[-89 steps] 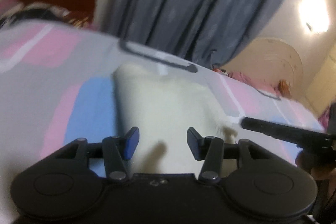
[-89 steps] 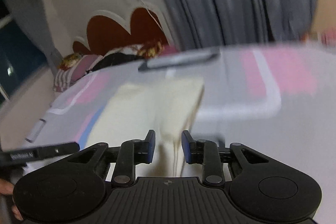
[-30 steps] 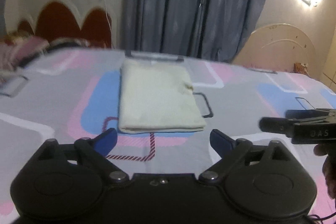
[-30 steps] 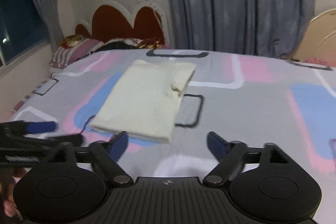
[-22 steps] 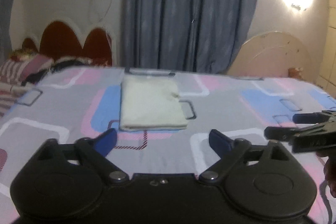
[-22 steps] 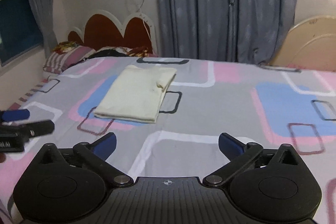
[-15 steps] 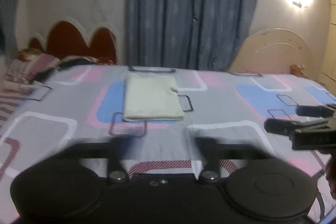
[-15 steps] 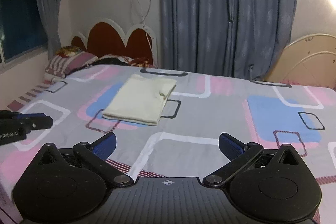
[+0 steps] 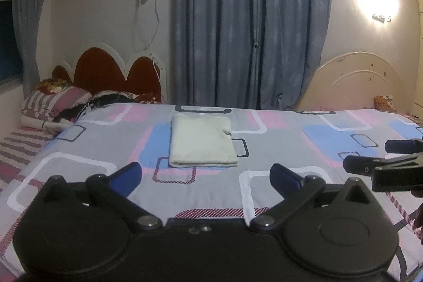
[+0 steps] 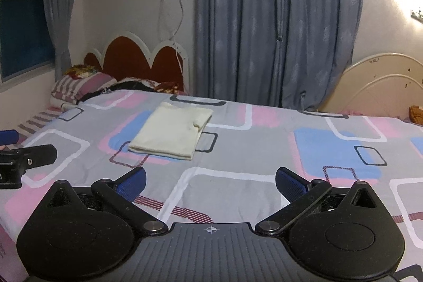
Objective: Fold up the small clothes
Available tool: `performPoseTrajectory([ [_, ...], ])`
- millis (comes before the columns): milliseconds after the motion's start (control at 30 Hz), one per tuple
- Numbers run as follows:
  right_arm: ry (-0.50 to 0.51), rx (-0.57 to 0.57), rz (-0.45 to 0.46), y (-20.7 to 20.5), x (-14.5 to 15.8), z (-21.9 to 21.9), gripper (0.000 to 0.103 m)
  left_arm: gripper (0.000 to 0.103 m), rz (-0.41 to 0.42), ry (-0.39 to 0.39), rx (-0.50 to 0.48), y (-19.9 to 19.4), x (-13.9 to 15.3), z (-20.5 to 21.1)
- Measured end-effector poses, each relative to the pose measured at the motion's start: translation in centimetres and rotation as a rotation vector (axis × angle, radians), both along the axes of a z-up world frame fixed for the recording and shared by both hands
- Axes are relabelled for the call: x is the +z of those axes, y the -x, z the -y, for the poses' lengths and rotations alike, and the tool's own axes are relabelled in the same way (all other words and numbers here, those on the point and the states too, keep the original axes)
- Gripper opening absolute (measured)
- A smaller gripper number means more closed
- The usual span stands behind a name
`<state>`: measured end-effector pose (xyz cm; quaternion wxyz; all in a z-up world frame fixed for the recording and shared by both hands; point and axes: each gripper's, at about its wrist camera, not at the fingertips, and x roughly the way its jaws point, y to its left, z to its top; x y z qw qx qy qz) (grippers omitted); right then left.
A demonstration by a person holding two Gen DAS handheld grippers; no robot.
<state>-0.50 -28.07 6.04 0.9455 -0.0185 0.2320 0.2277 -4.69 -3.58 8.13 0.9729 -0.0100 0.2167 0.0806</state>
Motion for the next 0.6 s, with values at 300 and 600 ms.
performPoseTrajectory([
  [300,-0.007,0.003,0.013,0.3,0.5,0.5,0.103,0.103,0.025,-0.018,-0.005,0.9,0.2,0.4],
  [600,-0.007,0.003,0.019,0.5,0.6,0.8,0.103,0.103,0.036,-0.023,-0.003,1.5,0.2,0.4],
])
